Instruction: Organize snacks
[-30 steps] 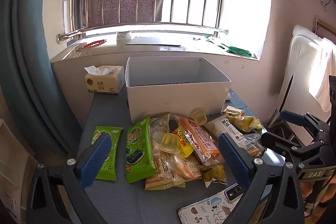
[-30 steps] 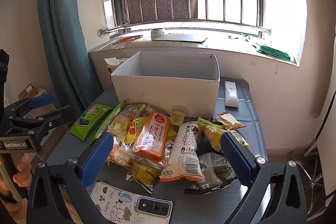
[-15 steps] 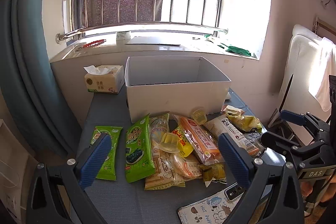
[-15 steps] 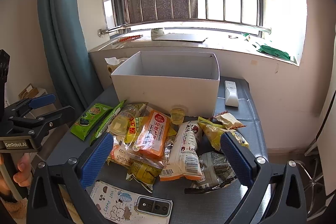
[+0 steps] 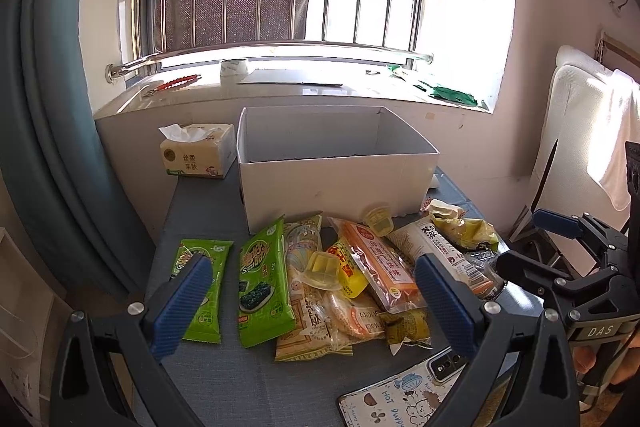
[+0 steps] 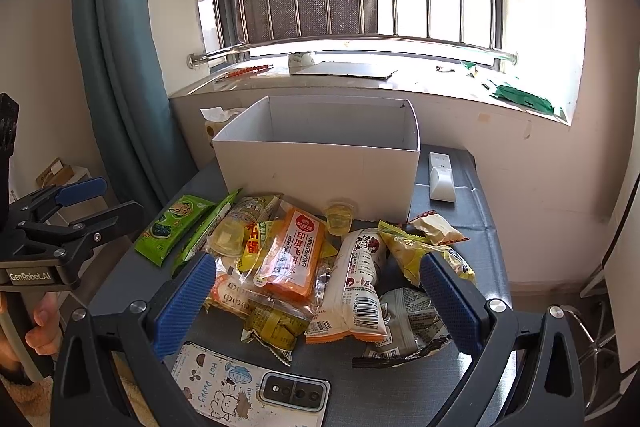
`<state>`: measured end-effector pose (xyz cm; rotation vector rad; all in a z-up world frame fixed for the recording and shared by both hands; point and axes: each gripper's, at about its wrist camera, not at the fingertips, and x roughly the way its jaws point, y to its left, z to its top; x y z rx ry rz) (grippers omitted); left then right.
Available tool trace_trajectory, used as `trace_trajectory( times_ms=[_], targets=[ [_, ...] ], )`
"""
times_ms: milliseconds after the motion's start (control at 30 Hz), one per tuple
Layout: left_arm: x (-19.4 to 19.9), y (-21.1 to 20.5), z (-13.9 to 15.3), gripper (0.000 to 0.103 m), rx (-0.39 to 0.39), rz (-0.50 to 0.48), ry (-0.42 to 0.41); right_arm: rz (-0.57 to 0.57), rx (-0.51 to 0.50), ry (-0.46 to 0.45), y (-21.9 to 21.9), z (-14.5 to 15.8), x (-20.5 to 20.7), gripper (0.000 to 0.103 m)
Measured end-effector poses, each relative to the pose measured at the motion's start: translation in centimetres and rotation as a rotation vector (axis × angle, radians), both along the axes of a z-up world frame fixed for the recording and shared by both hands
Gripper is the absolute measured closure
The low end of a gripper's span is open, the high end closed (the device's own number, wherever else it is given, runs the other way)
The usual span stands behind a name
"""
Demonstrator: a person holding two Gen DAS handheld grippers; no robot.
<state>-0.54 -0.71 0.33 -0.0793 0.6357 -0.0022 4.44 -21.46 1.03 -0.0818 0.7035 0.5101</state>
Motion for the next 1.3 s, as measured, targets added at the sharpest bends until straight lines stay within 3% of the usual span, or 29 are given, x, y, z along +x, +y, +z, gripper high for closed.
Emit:
trace_trajectory(
  times_ms=[1000, 1300],
  targets=[
    [-0.3, 0.3, -0.6, 0.0, -0.011, 0.015, 0.016, 0.0, 0.012, 0.014, -0.2, -0.3, -0.3, 0.0],
    [-0.6, 0.7, -0.8, 0.0, -0.005, 0.021, 0.014, -0.022, -0.022, -0.017, -2.4, -0.7, 0.7, 0.0]
  ],
)
